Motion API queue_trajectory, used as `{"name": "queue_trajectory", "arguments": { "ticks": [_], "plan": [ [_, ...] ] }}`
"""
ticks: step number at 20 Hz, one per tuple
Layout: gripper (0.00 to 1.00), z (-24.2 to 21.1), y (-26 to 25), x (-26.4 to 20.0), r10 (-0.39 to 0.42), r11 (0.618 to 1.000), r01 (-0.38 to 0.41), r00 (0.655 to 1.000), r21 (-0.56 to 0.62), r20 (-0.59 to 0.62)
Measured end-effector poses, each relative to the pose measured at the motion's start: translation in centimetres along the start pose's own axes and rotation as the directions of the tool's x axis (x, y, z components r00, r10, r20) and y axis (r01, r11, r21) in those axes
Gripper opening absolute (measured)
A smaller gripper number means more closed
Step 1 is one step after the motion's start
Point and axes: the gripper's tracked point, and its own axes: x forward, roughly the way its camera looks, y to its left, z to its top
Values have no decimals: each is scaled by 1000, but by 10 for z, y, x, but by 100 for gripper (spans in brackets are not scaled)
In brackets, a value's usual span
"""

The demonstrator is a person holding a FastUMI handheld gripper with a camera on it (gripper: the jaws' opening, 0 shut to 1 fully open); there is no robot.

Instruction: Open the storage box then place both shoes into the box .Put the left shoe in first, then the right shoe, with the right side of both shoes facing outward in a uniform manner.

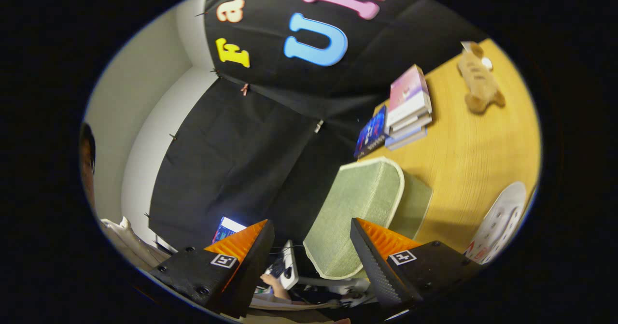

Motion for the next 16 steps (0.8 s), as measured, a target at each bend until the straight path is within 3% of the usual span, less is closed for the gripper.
{"name": "queue_trajectory", "arguments": {
  "ticks": [6, 11, 13, 15, 16],
  "plan": [
    [97, -38, -65, 38, 44, 984, -23, 992, 176, -121],
    [93, -42, -66, 46, 191, 939, -158, 978, 304, -81],
    [51, -54, -61, 45, 244, 924, -206, 966, 321, -81],
    [8, -42, -55, 41, 229, 936, -214, 973, 280, -23],
    [6, -37, -44, 38, 224, 943, -214, 975, 254, -10]
  ]
}}
